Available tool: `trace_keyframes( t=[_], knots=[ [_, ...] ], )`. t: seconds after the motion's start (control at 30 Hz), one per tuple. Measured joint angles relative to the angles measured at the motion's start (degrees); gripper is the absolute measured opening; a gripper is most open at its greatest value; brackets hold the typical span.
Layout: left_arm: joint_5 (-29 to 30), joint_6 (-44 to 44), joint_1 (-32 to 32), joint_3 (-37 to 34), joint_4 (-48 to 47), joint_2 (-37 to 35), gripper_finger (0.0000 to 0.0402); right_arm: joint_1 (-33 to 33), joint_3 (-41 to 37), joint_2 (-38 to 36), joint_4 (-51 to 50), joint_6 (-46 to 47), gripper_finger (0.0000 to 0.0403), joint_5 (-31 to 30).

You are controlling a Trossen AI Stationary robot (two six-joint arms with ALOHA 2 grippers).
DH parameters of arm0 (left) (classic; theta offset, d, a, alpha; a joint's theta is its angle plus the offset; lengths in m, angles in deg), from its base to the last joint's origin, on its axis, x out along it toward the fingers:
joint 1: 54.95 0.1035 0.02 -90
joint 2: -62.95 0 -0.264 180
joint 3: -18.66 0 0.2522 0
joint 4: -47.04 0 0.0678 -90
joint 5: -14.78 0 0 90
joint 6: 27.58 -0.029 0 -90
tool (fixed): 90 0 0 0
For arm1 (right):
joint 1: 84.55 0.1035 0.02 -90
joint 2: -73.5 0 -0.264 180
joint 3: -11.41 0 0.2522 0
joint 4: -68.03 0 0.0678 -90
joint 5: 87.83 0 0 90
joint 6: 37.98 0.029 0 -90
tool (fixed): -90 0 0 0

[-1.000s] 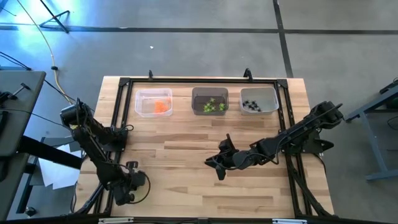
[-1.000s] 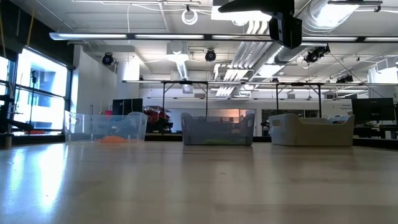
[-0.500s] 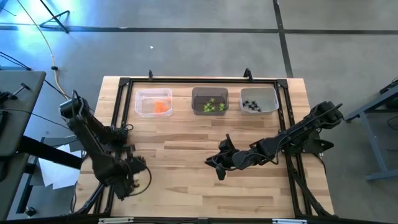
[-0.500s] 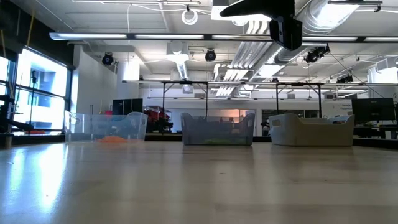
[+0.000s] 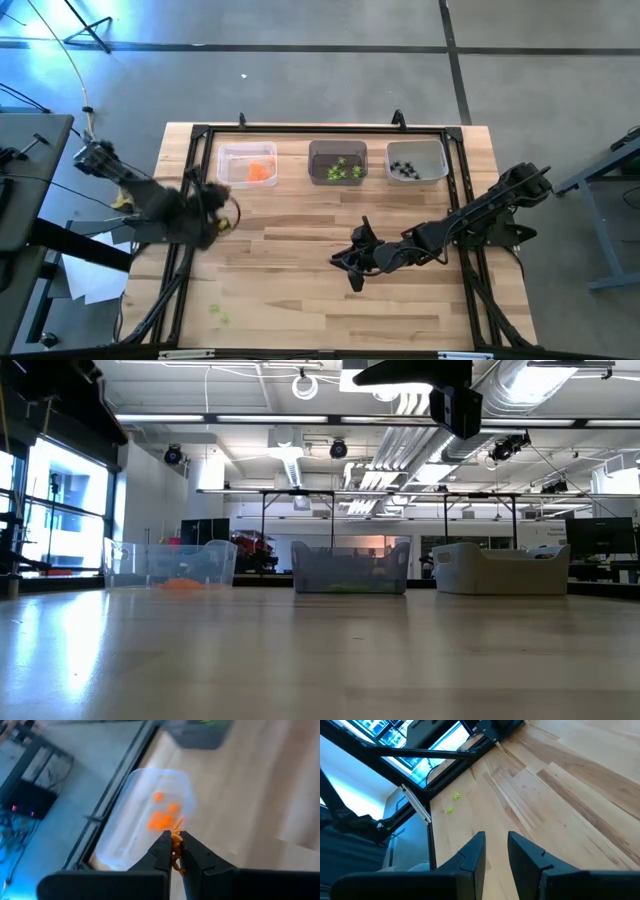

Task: Sort Halloween decoration
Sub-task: Put the orange spider toy into the transparent bin

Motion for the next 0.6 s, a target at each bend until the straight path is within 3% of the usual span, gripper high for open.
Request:
trace_keyframes(
  t=[0.1, 0.27, 0.6],
  knots=[
    [-0.59, -6.95, 7.3, -3.41, 4.21, -5.91, 0.001, 0.0, 0.0, 0.0, -0.01, -0.19, 0.0078, 0.0],
    [-5.73, -19.74, 16.61, -3.42, 15.59, -10.95, 0.001, 0.0, 0.0, 0.0, 0.0, 0.0, 0.0078, 0.02],
    [-13.64, -32.66, 31.35, -3.42, 30.03, -6.88, 0.001, 0.0, -0.02, 0.01, -0.08, 0.0, 0.0078, 0.22]
  ],
)
